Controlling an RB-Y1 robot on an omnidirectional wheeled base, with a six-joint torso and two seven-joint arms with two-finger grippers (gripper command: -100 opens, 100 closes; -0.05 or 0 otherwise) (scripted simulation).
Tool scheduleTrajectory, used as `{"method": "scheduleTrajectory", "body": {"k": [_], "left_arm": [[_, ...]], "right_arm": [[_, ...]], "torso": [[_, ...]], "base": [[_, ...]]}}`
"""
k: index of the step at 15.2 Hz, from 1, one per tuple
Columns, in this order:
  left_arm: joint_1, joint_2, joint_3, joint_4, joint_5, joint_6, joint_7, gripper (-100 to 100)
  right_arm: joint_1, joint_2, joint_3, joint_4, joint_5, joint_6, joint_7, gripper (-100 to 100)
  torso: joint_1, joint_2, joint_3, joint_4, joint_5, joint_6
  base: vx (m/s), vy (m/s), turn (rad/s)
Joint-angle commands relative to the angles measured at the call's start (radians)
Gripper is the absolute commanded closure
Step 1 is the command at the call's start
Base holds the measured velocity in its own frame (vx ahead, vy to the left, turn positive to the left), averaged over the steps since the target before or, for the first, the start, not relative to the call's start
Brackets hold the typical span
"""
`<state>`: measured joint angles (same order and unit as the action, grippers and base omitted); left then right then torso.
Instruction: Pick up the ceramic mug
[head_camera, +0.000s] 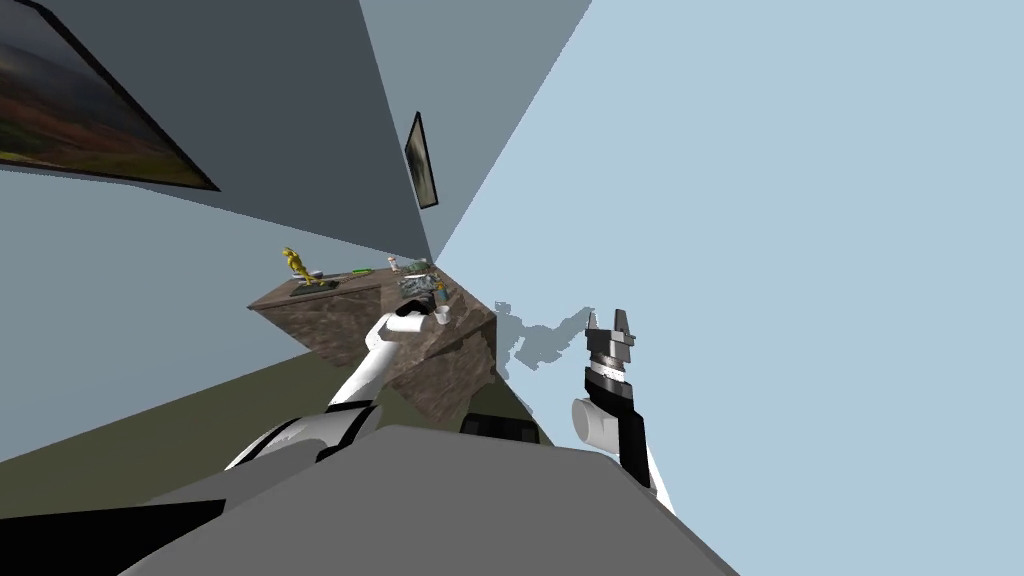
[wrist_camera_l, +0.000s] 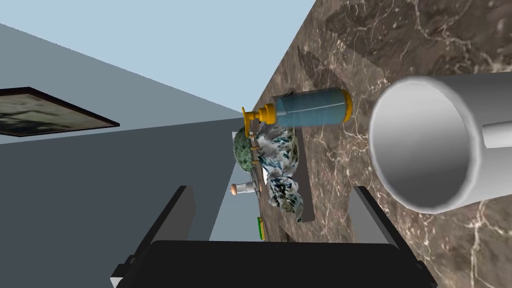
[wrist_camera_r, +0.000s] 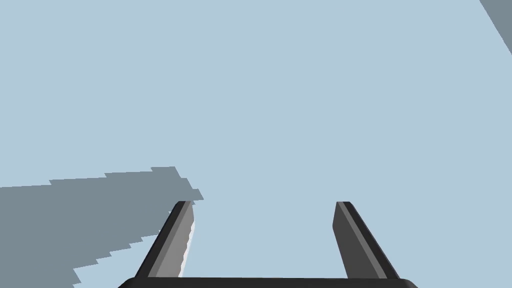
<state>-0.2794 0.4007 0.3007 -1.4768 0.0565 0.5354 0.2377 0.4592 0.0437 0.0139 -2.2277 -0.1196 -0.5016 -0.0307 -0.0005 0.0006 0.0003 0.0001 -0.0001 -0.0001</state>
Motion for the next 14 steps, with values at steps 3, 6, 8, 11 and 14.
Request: {"method": "scheduleTrajectory", "body": {"k": [3,6,8,11,14], "left_arm": [[-0.053,0.025,0.024,0.062,0.004,0.082,0.019,-100],[-0.099,0.045,0.044,0.108,0.006,0.14,0.035,-100],[-0.099,0.045,0.044,0.119,0.006,0.173,0.035,-100],[-0.144,0.065,0.065,0.176,0.008,0.238,0.051,-100],[-0.186,0.085,0.086,0.233,0.009,0.288,0.068,-100]], "right_arm": [[0.0,0.0,0.0,0.0,0.0,0.0,0.0,0],[0.0,0.0,0.0,0.0,0.0,0.0,0.0,0],[0.0,0.0,0.0,0.0,0.0,0.0,0.0,0],[0.0,0.0,0.0,0.0,0.0,0.0,0.0,0],[0.0,0.0,0.0,0.0,0.0,0.0,0.0,0]], "torso": [[0.0,0.0,0.0,0.0,0.0,0.001],[0.001,0.0,0.0,0.0,0.0,0.0],[0.0,0.0,0.0,0.0,0.0,0.001],[0.001,-0.001,0.0,0.0,0.0,0.0],[0.001,0.0,0.0,0.0,0.0,0.0]], "base": [[-0.002,-0.006,-0.119],[0.0,-0.003,-0.044],[0.0,-0.002,-0.133],[0.002,0.004,-0.132],[0.002,0.006,-0.087]]}}
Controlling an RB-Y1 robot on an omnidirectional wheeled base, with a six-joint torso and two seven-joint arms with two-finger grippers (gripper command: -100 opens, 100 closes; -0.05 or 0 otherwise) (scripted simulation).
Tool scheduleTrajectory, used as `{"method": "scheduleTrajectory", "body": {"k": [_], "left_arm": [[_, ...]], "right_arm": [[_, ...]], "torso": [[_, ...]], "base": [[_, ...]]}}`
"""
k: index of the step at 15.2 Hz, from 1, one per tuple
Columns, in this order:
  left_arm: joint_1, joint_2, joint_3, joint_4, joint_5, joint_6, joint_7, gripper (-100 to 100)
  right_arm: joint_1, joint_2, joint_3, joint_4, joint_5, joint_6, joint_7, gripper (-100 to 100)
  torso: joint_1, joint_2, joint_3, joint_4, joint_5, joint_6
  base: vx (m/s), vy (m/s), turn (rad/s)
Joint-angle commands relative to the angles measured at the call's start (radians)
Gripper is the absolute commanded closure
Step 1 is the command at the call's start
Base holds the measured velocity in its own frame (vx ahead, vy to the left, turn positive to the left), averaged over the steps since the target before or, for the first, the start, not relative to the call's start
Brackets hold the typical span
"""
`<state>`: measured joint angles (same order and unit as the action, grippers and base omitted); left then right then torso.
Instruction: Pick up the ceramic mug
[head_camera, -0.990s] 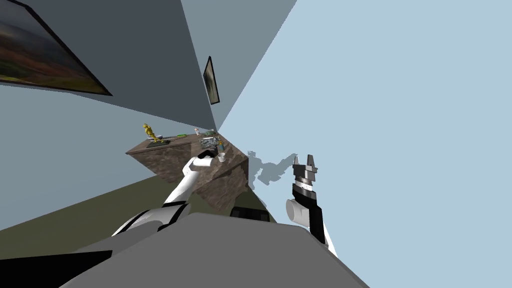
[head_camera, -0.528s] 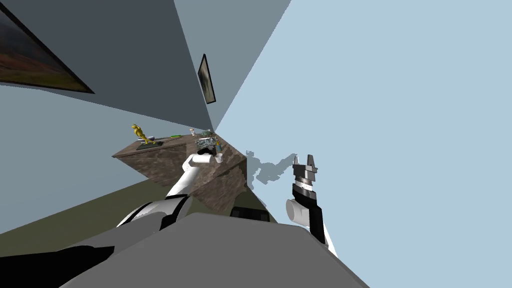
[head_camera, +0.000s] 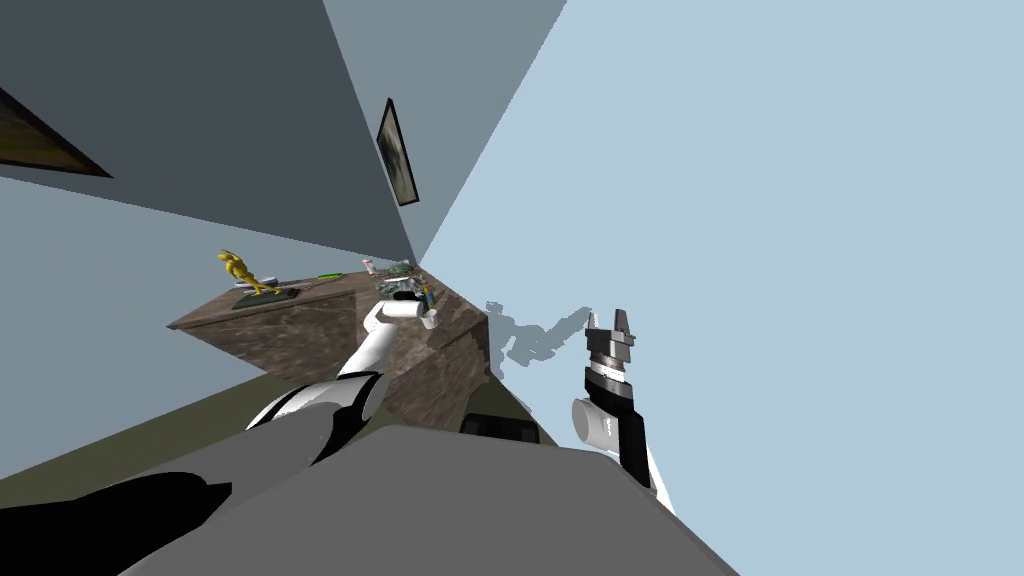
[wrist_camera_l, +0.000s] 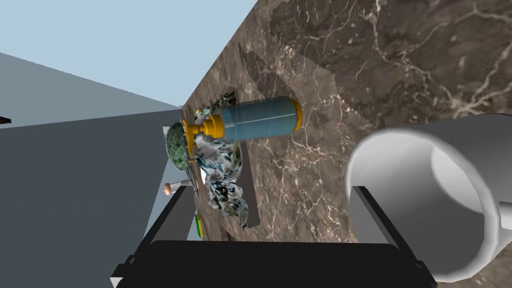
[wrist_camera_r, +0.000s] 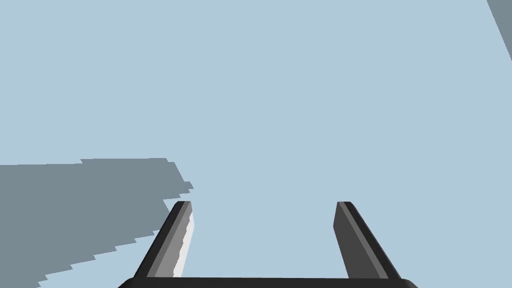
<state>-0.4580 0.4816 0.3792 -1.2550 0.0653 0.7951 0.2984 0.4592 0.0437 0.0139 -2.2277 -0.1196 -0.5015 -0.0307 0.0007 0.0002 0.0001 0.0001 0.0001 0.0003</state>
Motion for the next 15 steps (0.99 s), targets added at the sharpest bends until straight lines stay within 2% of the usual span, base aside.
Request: {"method": "scheduleTrajectory", "body": {"k": [1,2,3,5,6,7,9,10,12,13,15], "left_arm": [[-0.008,0.004,0.007,0.011,0.0,0.05,0.007,-100],[-0.008,0.004,0.007,0.011,0.0,0.054,0.007,-100],[-0.049,0.024,0.028,0.061,0.001,0.086,0.023,-100],[-0.049,0.024,0.028,0.068,0.001,0.123,0.023,-100],[-0.049,0.024,0.028,0.068,0.001,0.123,0.023,-100],[-0.088,0.043,0.048,0.111,0.001,0.163,0.039,-100],[-0.088,0.043,0.048,0.124,0.001,0.192,0.039,-100],[-0.126,0.062,0.067,0.168,0.001,0.222,0.055,-100],[-0.126,0.062,0.067,0.18,0.001,0.259,0.055,-100],[-0.161,0.08,0.087,0.22,0.001,0.282,0.071,-100],[-0.161,0.08,0.087,0.235,0.001,0.324,0.071,-100]], "right_arm": [[0.0,0.0,0.0,0.0,0.0,0.0,0.0,0],[0.0,0.0,0.0,0.0,0.0,0.0,0.0,0],[0.0,0.0,0.0,0.0,0.0,0.0,0.0,0],[0.0,0.0,0.0,0.0,0.0,0.0,0.0,0],[0.0,0.0,0.0,0.0,0.0,0.0,0.0,0],[0.0,0.0,0.0,0.0,0.0,0.0,0.0,0],[0.0,0.0,0.0,0.0,0.0,0.0,0.0,0],[0.0,0.0,0.0,0.0,0.0,0.0,0.0,0],[0.0,0.0,0.0,0.0,0.0,0.0,0.0,0],[0.0,0.0,0.0,0.0,0.0,0.0,0.0,0],[0.0,0.0,0.0,0.0,0.0,0.0,0.0,0]], "torso": [[0.0,0.0,0.0,0.0,0.0,0.0],[0.0,0.0,0.0,0.0,0.0,-0.001],[0.0,0.0,0.0,0.0,0.0,-0.001],[0.0,0.0,0.0,0.0,0.0,0.0],[0.001,0.0,0.0,0.0,0.0,-0.001],[0.001,0.0,0.0,0.0,0.0,-0.001],[0.001,0.0,0.0,0.0,0.0,0.0],[0.001,0.0,0.0,0.0,0.0,-0.001],[0.002,0.0,0.0,0.0,0.0,0.0],[0.002,0.0,0.0,0.0,0.001,-0.001],[0.002,0.0,0.0,0.0,0.001,0.0]], "base": [[0.003,0.012,-0.082],[0.003,0.008,-0.003],[0.004,0.009,-0.112],[0.006,0.017,-0.112],[0.003,0.012,-0.001],[0.003,0.016,-0.099],[0.005,0.024,-0.111],[0.006,0.028,-0.127],[0.005,0.035,-0.099],[0.011,0.031,-0.107],[0.011,0.04,-0.088]]}}
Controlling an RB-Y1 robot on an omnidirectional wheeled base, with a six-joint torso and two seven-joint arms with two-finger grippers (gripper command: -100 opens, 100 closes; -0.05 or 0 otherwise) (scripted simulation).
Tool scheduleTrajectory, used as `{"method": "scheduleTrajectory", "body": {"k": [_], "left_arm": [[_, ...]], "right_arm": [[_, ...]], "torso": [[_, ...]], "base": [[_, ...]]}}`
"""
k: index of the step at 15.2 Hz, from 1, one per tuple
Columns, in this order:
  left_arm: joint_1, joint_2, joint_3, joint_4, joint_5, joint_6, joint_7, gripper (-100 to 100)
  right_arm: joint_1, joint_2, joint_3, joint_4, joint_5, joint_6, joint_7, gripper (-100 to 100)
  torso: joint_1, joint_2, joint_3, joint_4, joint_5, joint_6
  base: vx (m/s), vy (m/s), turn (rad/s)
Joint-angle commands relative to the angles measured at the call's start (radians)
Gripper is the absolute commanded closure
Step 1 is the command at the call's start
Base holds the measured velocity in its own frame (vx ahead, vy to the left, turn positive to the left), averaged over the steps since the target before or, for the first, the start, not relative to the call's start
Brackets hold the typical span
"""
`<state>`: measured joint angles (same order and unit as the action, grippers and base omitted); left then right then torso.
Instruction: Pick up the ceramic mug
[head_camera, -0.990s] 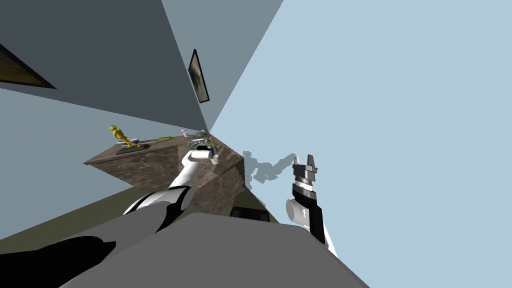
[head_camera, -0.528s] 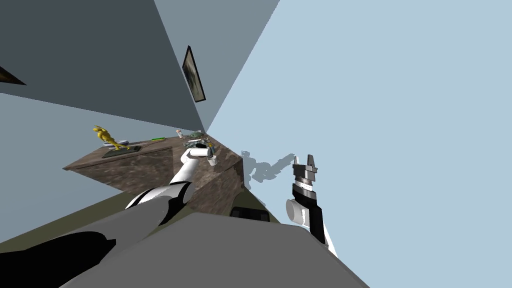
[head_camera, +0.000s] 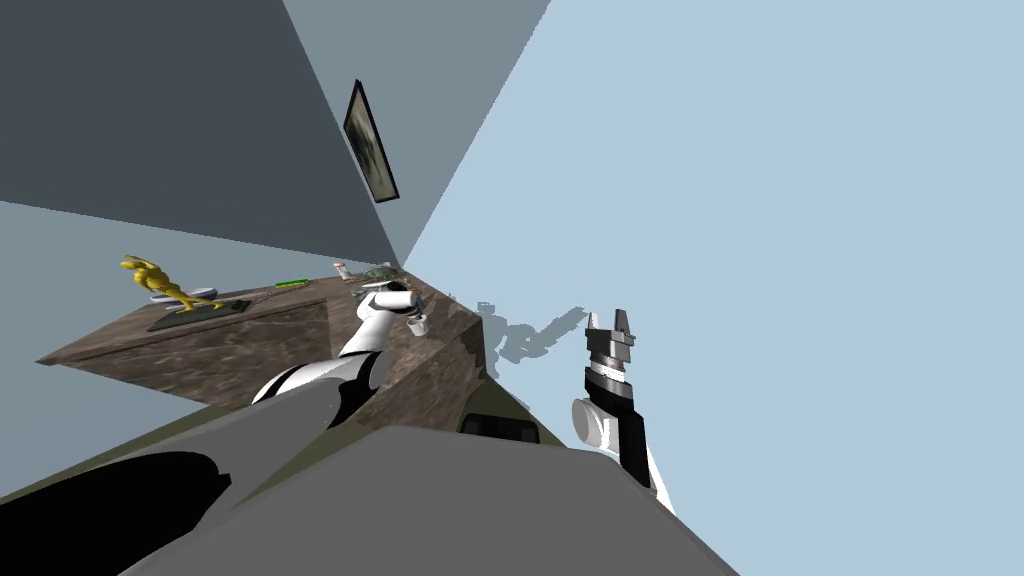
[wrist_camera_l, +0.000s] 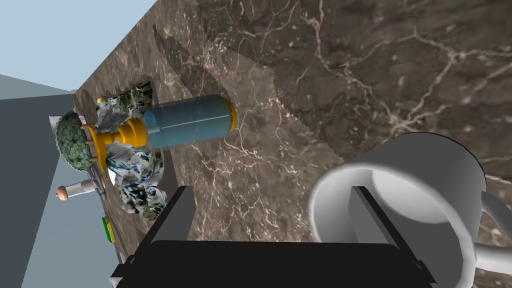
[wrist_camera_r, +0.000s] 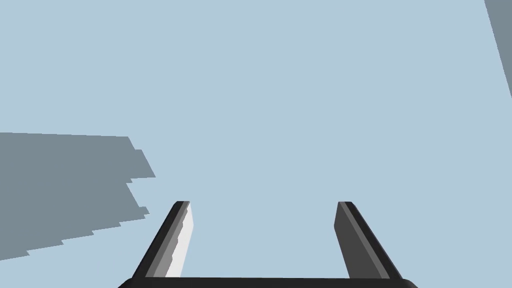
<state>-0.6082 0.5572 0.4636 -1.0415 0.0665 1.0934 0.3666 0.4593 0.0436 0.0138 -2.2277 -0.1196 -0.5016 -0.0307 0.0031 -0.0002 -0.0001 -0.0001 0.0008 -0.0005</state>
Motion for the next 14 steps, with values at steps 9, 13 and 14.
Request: {"method": "scheduleTrajectory", "body": {"k": [9,13,14], "left_arm": [[-0.106,0.058,0.056,0.177,-0.004,0.209,0.047,-100],[-0.159,0.09,0.089,0.27,-0.008,0.292,0.073,-100],[-0.159,0.09,0.089,0.27,-0.008,0.307,0.073,-100]], "right_arm": [[0.0,0.0,0.0,0.0,0.0,0.0,0.0,0],[0.0,0.0,0.0,0.0,0.0,0.0,0.0,0],[0.0,0.0,0.0,0.0,0.0,0.0,0.0,0]], "torso": [[0.001,-0.001,0.0,0.0,0.0,0.0],[0.001,0.0,0.0,0.0,0.0,0.0],[0.002,-0.001,0.0,0.0,0.0,0.0]], "base": [[0.012,0.052,-0.089],[0.012,0.06,-0.073],[0.018,0.071,-0.086]]}}
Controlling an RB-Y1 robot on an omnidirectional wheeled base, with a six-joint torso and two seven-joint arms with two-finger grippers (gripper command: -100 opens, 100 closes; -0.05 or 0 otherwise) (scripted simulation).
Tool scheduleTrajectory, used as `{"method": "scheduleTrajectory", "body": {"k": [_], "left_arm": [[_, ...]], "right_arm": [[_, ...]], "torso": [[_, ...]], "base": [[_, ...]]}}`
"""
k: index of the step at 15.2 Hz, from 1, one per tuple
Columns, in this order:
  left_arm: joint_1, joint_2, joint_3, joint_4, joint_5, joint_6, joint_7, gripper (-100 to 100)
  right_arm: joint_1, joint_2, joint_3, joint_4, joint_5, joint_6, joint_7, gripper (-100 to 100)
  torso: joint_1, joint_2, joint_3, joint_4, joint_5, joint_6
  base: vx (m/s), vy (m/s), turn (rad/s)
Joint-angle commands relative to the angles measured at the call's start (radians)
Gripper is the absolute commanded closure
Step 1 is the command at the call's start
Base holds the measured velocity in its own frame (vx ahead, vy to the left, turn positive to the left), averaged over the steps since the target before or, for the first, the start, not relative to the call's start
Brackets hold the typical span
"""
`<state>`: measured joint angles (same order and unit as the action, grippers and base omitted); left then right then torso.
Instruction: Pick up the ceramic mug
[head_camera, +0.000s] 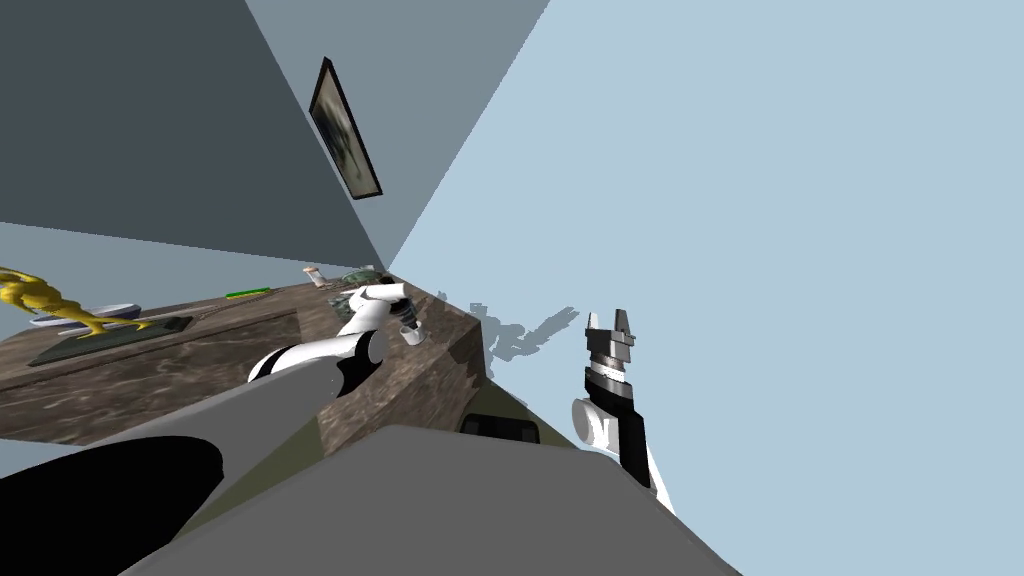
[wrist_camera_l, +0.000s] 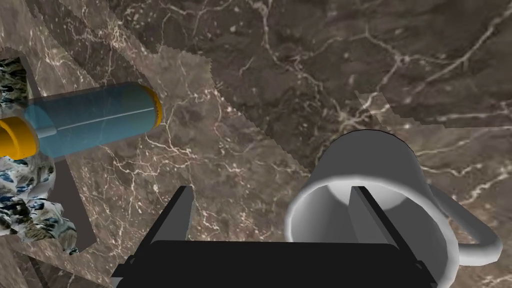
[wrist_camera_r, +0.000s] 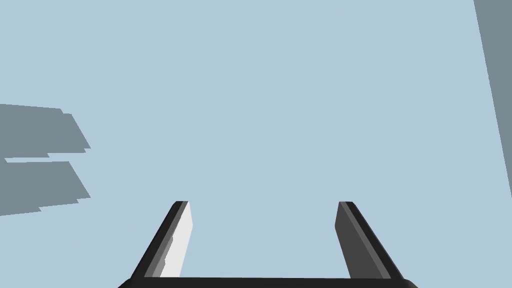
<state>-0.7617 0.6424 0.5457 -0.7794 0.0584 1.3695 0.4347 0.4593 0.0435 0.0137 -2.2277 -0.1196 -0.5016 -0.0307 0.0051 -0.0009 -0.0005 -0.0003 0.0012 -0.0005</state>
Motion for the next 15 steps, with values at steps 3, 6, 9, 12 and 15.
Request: {"method": "scheduleTrajectory", "body": {"k": [3,6,9,12,15], "left_arm": [[-0.029,0.019,0.021,0.05,-0.002,0.089,0.017,-100],[-0.051,0.033,0.035,0.09,-0.004,0.135,0.028,-100],[-0.07,0.045,0.047,0.126,-0.005,0.176,0.039,-100],[-0.101,0.066,0.068,0.187,-0.009,0.24,0.056,-100],[-0.113,0.074,0.076,0.212,-0.01,0.274,0.063,-100]], "right_arm": [[0.0,0.0,0.0,0.0,0.0,0.0,0.0,0],[0.0,0.0,0.0,0.0,0.0,0.0,0.0,0],[0.0,0.0,0.0,0.0,0.0,0.0,0.0,0],[0.0,0.0,0.0,0.0,0.0,0.0,0.0,0],[0.0,0.0,0.0,0.0,0.0,0.0,0.0,0]], "torso": [[0.0,0.0,0.0,0.0,0.0,0.0],[-0.001,0.0,0.0,0.0,0.0,0.0],[-0.001,0.001,0.0,0.0,0.0,0.0],[0.0,0.0,0.0,0.0,0.0,0.0],[0.001,0.0,0.0,0.0,0.0,0.0]], "base": [[0.008,0.06,-0.062],[0.013,0.058,-0.063],[0.004,0.058,-0.057],[0.013,0.07,-0.072],[0.013,0.072,-0.051]]}}
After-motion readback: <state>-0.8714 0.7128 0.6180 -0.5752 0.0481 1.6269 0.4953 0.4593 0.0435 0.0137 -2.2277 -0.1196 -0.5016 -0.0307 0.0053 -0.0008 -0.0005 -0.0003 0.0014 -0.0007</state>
